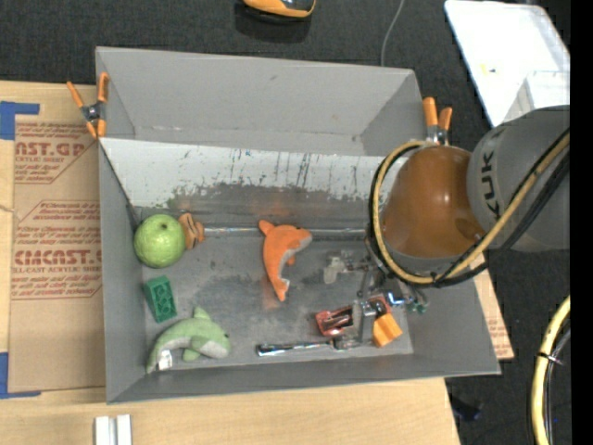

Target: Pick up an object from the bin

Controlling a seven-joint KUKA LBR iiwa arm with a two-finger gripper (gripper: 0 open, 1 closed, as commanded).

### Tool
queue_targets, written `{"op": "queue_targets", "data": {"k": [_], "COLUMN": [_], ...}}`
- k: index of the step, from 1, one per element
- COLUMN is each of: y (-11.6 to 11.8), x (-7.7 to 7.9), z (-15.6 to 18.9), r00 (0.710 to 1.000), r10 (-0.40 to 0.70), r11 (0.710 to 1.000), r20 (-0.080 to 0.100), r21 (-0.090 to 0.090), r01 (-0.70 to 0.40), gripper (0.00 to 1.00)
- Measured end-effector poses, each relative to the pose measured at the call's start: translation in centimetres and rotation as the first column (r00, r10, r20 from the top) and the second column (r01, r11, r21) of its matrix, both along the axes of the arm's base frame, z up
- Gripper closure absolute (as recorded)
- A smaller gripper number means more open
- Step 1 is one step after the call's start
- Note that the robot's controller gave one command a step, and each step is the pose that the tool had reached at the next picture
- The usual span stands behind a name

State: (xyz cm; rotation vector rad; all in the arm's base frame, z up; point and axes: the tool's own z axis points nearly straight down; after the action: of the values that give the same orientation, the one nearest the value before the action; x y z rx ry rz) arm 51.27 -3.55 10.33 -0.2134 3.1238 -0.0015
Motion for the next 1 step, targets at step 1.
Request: {"op": "queue_targets", "data": {"k": [1], "y": [1.09], "x": [-0.72], "z": [4.08], "r00": [0.999], "r10": [-0.041], "r11": [0.999], "r20": [0.006], "r21": [0.004], "r01": [0.041], "gripper": [0.00]}}
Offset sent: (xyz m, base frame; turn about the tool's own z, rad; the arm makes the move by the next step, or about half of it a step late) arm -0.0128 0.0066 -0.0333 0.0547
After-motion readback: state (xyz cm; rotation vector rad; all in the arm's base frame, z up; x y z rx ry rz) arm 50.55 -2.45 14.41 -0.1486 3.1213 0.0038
